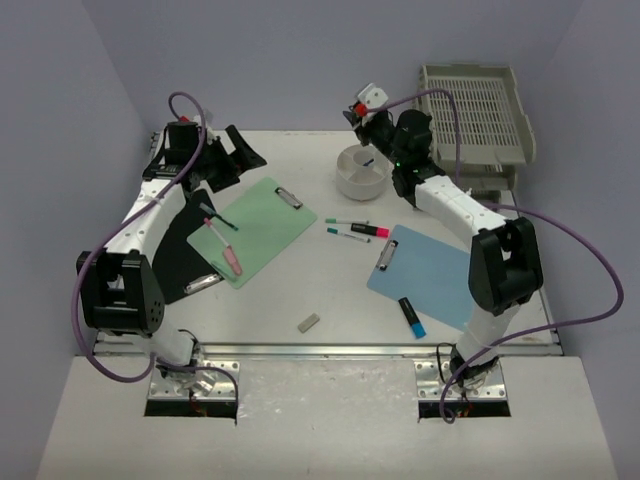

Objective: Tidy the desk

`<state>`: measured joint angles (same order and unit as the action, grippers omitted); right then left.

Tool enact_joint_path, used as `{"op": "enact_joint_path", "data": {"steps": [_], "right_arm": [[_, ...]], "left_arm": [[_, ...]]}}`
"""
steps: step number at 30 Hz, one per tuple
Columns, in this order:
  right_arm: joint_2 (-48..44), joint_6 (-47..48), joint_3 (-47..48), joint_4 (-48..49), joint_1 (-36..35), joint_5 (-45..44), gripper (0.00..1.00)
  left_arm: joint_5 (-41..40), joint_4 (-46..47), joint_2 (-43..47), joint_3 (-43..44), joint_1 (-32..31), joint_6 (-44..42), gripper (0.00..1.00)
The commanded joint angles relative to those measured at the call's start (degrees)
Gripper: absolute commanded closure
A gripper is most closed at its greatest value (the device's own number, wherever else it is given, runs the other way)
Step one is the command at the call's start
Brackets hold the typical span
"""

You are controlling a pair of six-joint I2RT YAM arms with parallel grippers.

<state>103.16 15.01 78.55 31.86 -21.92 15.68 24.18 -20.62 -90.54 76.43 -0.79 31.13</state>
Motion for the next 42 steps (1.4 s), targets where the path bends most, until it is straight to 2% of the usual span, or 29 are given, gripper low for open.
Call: {"op": "enact_joint_path", "data": {"steps": [1,9,16,24,30,42], "right_arm": [[4.62,-14.43,2.39,4.62,0.64,-6.81,1.00],[9.22,-23.35,4.74,5.22,3.72,-10.25,1.00],[11.01,-23.15,3.22,10.40,4.18,-11.60,1.00],[8.42,-26.14,3.34,9.38,4.59,-9.88,1.00],[9.65,-24.63,5.00,9.98,5.65,-11.31,1.00],[14.96,-24.57,5.82,11.18,8.03,-12.21,1.00]], "left_arm": [[-5.31,7.43,6.28,-4.87,-1.21,-3.23,0.00],[-8.44,6.40,6.69,-6.93,-0.23,-6.72,0.00],[-10.88,7.50,6.68,-8.70,0.71,-8.65,0.00],[-10.56,7.66,6.34,-10.13,0.79,-9.49,0.00],[-11.49,8.29,5.88,-10.05,0.79,-10.47,0.00],[-20.34,3.98,1.02,-7.33,0.79,-13.71,0.03]]}}
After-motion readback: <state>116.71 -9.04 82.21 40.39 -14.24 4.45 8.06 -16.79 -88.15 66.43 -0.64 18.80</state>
